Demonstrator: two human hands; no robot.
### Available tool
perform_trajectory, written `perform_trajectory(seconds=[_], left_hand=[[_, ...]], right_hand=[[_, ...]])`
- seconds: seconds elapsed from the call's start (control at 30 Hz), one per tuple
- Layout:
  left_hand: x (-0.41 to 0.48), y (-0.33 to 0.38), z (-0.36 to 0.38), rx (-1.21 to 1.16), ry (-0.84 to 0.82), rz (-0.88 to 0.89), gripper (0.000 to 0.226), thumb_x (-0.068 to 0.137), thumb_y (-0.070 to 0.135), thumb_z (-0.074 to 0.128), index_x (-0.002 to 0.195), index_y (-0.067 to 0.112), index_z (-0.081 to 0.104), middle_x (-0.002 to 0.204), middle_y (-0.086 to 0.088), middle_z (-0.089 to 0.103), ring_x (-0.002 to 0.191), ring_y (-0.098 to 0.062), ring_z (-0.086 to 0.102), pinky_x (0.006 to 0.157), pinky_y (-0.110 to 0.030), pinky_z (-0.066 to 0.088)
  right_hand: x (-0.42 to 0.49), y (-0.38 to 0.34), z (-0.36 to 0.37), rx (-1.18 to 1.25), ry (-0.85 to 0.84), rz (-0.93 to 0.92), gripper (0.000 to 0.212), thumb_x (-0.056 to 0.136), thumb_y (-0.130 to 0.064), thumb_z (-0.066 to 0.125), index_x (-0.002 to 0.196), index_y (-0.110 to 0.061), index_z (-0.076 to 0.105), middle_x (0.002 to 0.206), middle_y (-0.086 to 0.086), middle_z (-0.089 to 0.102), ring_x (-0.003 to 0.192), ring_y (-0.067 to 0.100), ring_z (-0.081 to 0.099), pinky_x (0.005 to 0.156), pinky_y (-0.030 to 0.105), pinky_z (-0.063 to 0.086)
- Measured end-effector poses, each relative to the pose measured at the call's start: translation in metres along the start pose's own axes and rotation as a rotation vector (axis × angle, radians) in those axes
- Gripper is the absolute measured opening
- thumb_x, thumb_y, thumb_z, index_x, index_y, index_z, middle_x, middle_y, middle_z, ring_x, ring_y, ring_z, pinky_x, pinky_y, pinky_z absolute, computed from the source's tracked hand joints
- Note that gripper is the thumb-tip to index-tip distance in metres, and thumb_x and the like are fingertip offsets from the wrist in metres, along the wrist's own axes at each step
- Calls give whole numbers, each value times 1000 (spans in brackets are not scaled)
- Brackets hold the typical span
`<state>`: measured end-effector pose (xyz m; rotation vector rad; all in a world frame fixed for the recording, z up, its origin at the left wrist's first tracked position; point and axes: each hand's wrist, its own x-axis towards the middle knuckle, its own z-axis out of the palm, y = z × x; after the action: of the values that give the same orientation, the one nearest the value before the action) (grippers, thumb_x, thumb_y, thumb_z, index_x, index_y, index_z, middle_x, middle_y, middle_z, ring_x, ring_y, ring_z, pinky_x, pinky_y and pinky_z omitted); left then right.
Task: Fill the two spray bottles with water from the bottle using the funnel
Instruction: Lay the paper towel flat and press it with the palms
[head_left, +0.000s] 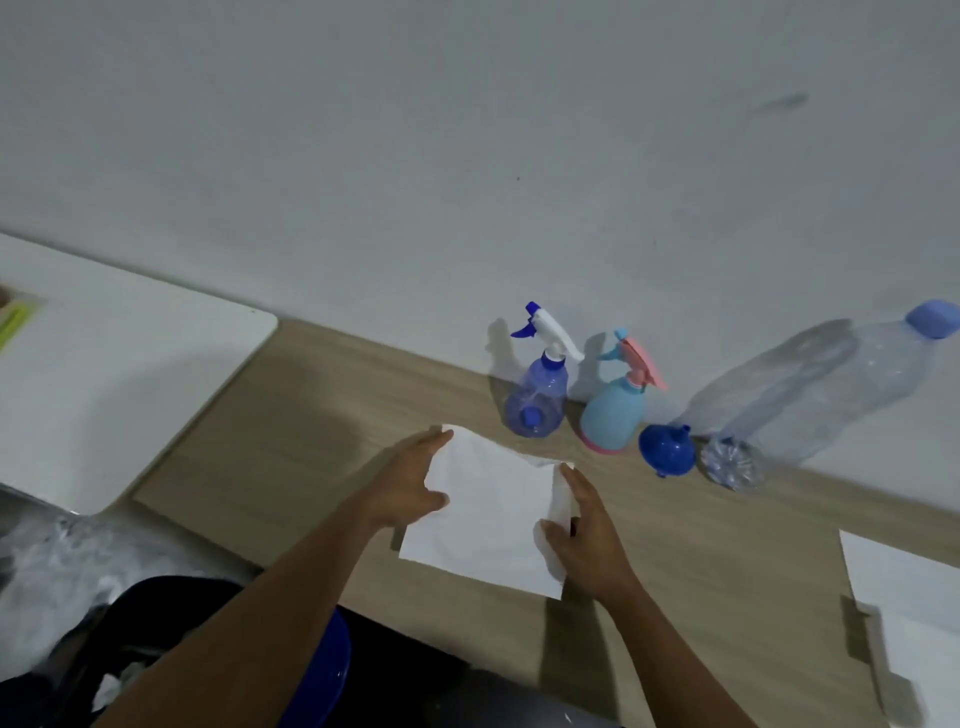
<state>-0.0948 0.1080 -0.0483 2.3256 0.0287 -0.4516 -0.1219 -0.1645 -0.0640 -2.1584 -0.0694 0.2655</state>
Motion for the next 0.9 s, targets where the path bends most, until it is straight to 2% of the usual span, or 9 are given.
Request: perform_trajectory(seconds=[0.07, 0.17, 0.23, 0.33, 0.43, 0.5, 0.57, 0.7, 0.9], left_hand=[[3, -6, 1, 10, -20, -6, 88, 84, 21, 74, 156, 21, 22, 163, 4, 19, 148, -7, 17, 102, -5, 17], [0, -19, 6, 141, 56, -82, 82, 90, 39, 65, 156, 19, 20, 163, 1, 16, 152, -15, 9, 118, -29, 17], [-4, -25, 14, 288, 250, -80, 70, 93, 48, 54, 153, 20, 29, 161, -3, 26, 149, -22, 22, 117, -41, 27], [-3, -20, 31, 406, 394, 145, 58, 97, 49, 39, 145, 18, 43, 151, -5, 43, 141, -25, 38, 115, -42, 30], [12, -13, 48, 622, 310, 308, 61, 101, 48, 21, 152, 16, 34, 160, -5, 31, 149, -27, 24, 119, -48, 25], [24, -15, 55, 726, 234, 330, 64, 102, 47, 9, 155, 14, 24, 164, -7, 18, 152, -27, 11, 120, -51, 22], [34, -22, 61, 788, 184, 346, 62, 103, 43, 8, 156, 12, 20, 164, -9, 14, 153, -29, 7, 121, -52, 19], [45, -33, 68, 766, 114, 358, 60, 103, 39, 16, 156, 11, 21, 164, -9, 17, 152, -26, 9, 123, -47, 16], [44, -32, 77, 751, 126, 347, 61, 103, 41, 14, 156, 11, 20, 164, -9, 16, 152, -25, 10, 123, -46, 14]], right_hand=[[1, -1, 3, -120, 74, 27, 72, 91, -30, 69, 152, -21, 32, 155, -2, 35, 138, 20, 41, 109, 29, 35], [-4, -4, 5, -298, 174, 81, 66, 92, -45, 64, 148, -24, 37, 147, 2, 39, 124, 23, 53, 92, 30, 47], [-8, -1, 8, -407, 245, 40, 55, 94, -45, 59, 142, -23, 45, 139, 5, 48, 120, 25, 53, 89, 35, 51], [1, -2, 24, -490, 285, -95, 48, 96, -42, 50, 138, -18, 52, 134, 9, 57, 120, 28, 53, 97, 38, 47], [20, -7, 45, -602, 174, -174, 59, 102, -43, 32, 152, -12, 34, 159, 12, 34, 148, 35, 28, 120, 48, 26], [32, -7, 53, -682, 40, -186, 69, 101, -53, 7, 159, -14, 9, 165, 5, -1, 153, 29, -6, 123, 46, -1], [42, -1, 57, -736, -70, -173, 73, 97, -59, -6, 156, -17, -10, 162, 2, -20, 150, 25, -22, 121, 42, -14], [50, 12, 65, -828, -162, -133, 68, 104, -53, 9, 157, -15, -11, 162, 4, -23, 151, 24, -22, 125, 45, -5], [50, 21, 67, -820, -152, -125, 70, 103, -57, 6, 158, -16, -6, 165, 3, -19, 151, 22, -20, 125, 45, -2]])
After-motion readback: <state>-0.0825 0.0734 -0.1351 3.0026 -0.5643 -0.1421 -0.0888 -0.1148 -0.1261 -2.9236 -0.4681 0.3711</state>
